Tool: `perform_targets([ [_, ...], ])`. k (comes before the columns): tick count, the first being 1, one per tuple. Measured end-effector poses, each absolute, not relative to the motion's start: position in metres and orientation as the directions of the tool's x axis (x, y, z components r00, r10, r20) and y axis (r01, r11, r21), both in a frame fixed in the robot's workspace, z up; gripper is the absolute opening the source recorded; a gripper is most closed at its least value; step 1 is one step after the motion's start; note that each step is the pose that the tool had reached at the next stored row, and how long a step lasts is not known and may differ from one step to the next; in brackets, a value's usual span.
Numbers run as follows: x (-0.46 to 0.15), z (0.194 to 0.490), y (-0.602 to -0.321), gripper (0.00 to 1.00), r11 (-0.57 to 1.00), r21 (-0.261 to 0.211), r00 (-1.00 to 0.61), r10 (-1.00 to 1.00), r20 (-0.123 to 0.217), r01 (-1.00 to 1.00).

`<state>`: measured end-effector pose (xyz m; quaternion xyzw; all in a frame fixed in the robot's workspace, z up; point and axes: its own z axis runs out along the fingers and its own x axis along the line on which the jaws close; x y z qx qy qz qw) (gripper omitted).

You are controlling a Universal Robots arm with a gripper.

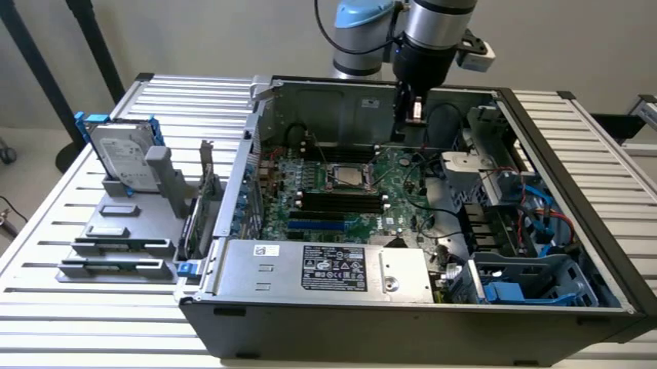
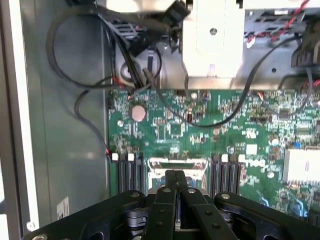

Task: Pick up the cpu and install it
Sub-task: 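Close the cpu cover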

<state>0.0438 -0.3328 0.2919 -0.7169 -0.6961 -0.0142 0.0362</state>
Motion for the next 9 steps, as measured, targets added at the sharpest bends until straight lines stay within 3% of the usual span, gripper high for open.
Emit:
perform_targets([
  [9,0.055,0.277,-0.333,0.11,-0.023,-0.032,0.025,0.997,0.071,0.999],
])
